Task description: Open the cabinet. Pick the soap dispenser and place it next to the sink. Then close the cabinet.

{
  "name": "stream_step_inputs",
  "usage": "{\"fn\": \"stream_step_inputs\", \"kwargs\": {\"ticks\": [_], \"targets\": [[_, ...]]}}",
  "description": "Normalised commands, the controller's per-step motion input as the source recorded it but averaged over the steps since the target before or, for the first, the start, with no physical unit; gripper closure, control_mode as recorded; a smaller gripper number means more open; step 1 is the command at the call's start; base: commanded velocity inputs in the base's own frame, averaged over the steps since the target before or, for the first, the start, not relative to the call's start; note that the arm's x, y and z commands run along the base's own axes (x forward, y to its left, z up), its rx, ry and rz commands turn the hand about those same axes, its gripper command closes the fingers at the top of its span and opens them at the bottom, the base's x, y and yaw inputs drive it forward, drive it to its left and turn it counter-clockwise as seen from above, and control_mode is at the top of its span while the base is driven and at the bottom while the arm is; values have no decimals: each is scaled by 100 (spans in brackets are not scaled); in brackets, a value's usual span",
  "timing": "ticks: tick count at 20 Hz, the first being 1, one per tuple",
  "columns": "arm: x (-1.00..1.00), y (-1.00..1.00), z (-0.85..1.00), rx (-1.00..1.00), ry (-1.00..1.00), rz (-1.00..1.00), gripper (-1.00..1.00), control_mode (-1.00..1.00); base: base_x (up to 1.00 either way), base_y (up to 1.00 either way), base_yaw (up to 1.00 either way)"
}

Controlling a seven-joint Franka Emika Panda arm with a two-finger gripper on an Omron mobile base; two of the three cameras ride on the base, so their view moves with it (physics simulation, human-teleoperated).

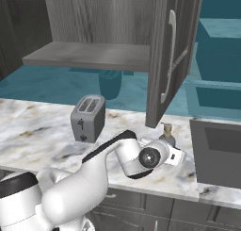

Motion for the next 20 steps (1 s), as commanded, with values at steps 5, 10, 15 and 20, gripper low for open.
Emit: {"fn": "stream_step_inputs", "kwargs": {"ticks": [5,10,15,20], "targets": [[4,-1,-10,-7,0,0,100,-100,0,0,0],[1,0,-13,-6,0,0,100,-100,0,0,0],[1,0,-7,-2,0,0,100,-100,0,0,0],[0,0,0,0,0,0,100,-100,0,0,0]]}}
